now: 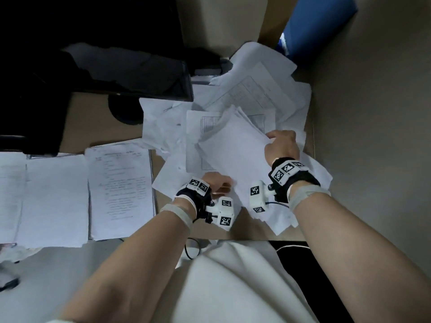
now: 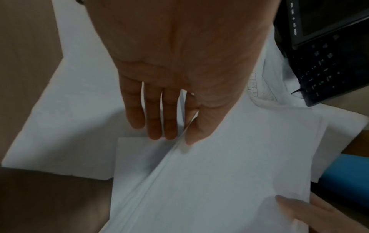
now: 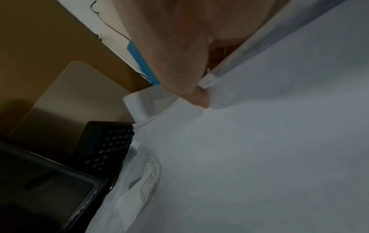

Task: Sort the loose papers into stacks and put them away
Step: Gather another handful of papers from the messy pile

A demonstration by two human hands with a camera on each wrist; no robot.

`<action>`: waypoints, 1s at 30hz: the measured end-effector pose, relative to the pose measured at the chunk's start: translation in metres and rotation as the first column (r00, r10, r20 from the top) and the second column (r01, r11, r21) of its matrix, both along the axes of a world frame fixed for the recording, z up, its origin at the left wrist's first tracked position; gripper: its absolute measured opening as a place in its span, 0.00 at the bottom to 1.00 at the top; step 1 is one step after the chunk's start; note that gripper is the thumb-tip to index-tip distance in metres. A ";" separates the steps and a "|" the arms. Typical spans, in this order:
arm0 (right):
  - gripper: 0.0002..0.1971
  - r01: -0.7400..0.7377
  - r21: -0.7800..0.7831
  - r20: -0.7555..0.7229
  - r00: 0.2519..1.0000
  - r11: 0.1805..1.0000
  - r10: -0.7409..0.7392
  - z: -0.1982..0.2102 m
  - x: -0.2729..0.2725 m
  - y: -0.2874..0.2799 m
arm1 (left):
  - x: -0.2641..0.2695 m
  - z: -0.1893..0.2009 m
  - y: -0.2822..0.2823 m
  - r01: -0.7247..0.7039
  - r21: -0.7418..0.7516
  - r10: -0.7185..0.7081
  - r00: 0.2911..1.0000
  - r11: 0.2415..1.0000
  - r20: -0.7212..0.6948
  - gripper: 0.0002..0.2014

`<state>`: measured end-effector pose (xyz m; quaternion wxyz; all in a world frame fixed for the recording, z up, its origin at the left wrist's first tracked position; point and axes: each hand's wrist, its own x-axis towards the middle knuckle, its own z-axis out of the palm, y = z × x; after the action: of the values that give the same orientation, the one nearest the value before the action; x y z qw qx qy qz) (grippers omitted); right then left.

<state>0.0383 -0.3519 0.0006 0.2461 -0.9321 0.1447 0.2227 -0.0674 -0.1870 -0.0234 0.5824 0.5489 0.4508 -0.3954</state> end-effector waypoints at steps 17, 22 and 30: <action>0.19 -0.618 -0.178 -0.004 0.779 0.766 0.627 -0.047 0.072 0.108 | -0.001 -0.014 0.066 -0.404 0.051 0.406 0.912 0.914 -0.064 0.18; 0.42 -0.656 -0.258 -0.221 0.755 0.709 0.618 -0.058 0.088 0.102 | 0.009 -0.021 0.076 -0.493 0.140 0.475 0.868 0.859 0.141 0.22; 0.32 -0.346 0.081 -0.150 0.923 0.935 0.355 -0.054 0.067 0.083 | 0.024 -0.023 0.085 -0.593 0.216 0.555 0.804 0.775 0.216 0.30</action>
<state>0.1051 -0.2686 -0.0536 0.2143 -0.9149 -0.0109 0.3419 -0.0430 -0.1019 -0.0469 0.6238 0.4860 0.6050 -0.0931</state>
